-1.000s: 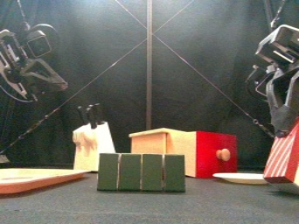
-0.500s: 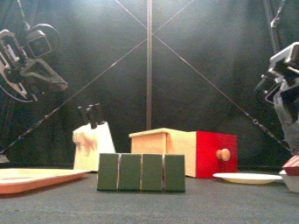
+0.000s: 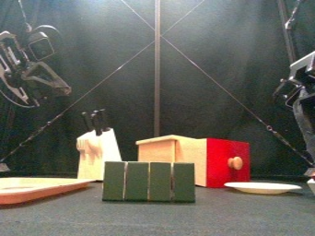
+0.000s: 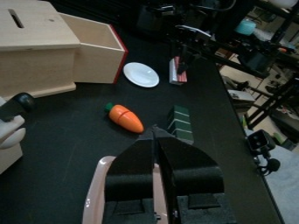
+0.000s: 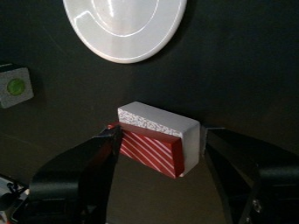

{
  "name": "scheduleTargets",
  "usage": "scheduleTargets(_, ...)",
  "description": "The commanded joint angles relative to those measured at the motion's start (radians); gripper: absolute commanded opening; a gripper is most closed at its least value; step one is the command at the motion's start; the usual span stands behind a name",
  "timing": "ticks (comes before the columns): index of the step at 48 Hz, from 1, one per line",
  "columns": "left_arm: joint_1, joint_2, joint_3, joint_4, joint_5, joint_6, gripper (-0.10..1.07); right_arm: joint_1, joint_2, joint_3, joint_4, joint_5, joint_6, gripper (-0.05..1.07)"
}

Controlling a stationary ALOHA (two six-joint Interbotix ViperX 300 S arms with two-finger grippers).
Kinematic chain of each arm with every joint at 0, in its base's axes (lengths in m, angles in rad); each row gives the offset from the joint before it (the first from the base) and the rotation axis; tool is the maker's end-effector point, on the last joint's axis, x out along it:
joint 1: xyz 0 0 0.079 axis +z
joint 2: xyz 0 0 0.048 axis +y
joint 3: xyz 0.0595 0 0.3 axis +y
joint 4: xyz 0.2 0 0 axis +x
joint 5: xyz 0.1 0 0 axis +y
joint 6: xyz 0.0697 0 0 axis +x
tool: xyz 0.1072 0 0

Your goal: Put salmon sushi below small plate

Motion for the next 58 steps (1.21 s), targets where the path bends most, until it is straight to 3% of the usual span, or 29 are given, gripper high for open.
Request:
scheduleTargets(1, 0.002, 0.002, -0.011, -0.003, -0.005, 0.002, 0.36, 0.000, -0.014, -0.011, 0.005, 0.035, -0.002, 0.96)
scheduleTargets(11, 0.002, 0.002, -0.011, -0.003, -0.005, 0.000, 0.36, 0.005, -0.005, -0.052, 0.044, 0.150, -0.023, 1.00)
scheduleTargets(26, 0.002, 0.003, -0.011, -0.003, -0.005, 0.002, 0.36, -0.005, 0.017, -0.114, 0.196, 0.230, -0.229, 1.01)
scheduleTargets(49, 0.005, 0.003, -0.011, -0.002, -0.005, 0.002, 0.36, -0.026, 0.043, -0.172, 0.210, 0.170, -0.279, 1.01)
scheduleTargets(58, 0.005, 0.003, -0.011, -0.003, -0.005, 0.002, 0.36, -0.025, 0.012, -0.175, 0.227, 0.232, -0.313, 1.01)
